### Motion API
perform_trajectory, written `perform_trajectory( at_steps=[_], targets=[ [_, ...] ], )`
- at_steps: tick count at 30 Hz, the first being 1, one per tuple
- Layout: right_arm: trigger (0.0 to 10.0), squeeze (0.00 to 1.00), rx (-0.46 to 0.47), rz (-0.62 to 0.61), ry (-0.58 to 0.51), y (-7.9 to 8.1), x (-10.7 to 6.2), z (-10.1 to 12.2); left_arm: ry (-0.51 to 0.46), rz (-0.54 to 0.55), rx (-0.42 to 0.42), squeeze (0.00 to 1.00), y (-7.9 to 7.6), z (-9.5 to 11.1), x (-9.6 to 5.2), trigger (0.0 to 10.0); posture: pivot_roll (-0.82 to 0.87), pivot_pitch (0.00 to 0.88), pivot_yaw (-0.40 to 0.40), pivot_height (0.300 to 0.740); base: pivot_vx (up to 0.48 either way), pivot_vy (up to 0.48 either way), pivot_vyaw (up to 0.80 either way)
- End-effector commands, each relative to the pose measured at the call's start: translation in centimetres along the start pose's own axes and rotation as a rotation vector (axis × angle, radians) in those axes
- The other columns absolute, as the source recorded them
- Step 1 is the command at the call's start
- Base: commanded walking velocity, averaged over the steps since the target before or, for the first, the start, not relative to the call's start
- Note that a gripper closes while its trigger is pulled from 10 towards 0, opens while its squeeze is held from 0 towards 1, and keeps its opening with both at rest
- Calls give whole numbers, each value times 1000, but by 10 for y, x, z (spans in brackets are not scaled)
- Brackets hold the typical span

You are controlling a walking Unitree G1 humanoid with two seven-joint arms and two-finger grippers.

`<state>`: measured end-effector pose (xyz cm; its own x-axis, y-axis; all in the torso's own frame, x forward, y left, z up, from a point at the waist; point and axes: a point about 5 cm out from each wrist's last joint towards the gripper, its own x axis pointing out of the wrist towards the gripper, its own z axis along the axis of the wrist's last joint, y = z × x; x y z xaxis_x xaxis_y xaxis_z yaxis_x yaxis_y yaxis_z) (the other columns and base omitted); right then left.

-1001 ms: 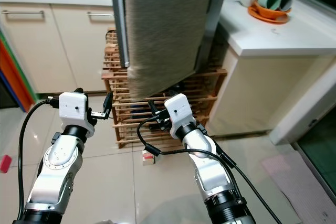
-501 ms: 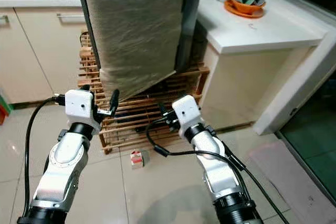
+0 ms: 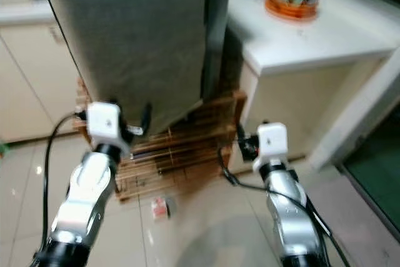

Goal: Restocking fridge

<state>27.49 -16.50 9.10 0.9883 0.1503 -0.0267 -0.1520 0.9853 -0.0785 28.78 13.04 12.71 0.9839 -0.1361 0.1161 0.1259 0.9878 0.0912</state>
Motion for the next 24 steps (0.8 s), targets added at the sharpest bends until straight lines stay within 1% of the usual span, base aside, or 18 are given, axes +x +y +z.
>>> perform_trajectory(
  at_steps=[1,8,13,15,20,23,24],
  targets=[
    [10000,0,11,37,-28,10,5,9,3,65,12,0,16,0,-2,10000,-39,0,-29,736,315,360,0],
    [10000,0,14,50,-16,13,5,7,10,96,15,0,19,-1,-3,10000,-34,0,-30,736,292,381,0],
    [10000,0,18,40,-4,11,6,6,14,96,16,0,19,-2,-3,10000,-36,0,-30,736,0,465,0],
    [10000,0,41,23,3,8,8,6,19,95,45,0,17,-2,-2,10000,-38,0,-29,736,0,0,0],
    [10000,0,27,29,3,8,10,7,20,100,52,0,17,-2,-1,10000,-37,0,-29,736,0,0,0],
    [10000,0,32,26,4,8,11,7,15,90,28,0,16,-1,-2,10000,-35,0,-31,736,0,0,0],
    [10000,0,34,26,3,9,12,7,20,94,15,0,17,-2,-2,10000,-33,0,-33,736,0,326,0]
  ],
)
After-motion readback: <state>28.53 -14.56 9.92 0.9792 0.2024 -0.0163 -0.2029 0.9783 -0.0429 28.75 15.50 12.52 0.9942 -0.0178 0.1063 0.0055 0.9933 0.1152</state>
